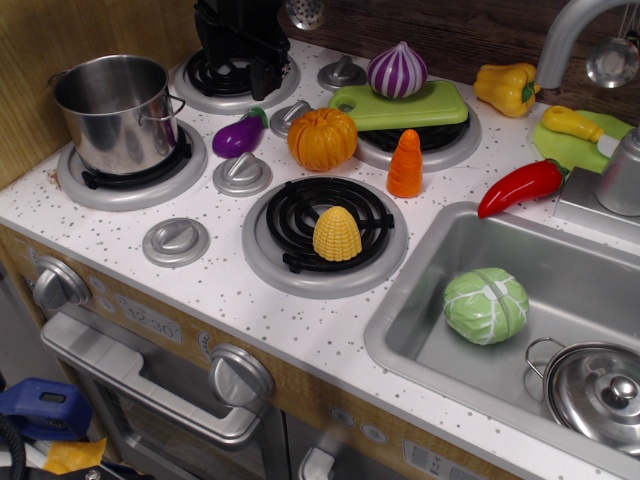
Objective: Put eggplant in pot or pan
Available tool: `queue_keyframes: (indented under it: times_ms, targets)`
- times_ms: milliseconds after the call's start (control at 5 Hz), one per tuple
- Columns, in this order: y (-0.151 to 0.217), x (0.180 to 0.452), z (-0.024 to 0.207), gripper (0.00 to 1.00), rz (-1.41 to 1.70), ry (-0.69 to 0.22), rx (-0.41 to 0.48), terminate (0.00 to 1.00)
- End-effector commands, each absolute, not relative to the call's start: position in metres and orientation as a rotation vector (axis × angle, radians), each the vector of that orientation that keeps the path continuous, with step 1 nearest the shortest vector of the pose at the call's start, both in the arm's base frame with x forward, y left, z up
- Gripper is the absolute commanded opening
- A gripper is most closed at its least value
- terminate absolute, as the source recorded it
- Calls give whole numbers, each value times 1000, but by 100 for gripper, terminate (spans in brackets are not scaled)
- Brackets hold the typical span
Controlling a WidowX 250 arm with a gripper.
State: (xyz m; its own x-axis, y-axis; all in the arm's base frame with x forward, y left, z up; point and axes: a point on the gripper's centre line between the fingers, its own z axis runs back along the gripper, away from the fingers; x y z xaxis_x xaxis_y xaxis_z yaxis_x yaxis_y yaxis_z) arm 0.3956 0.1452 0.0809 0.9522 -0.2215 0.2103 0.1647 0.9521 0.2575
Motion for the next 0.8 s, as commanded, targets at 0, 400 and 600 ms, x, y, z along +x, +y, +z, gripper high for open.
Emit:
queue_keyframes:
  times_ms: [0,400,600]
  targets:
    - [145,396,81,100,-198,-240,240,0]
    - [161,412,57,100,-158,-304,221,0]
    - [164,414,41,100,-130,-318,219,0]
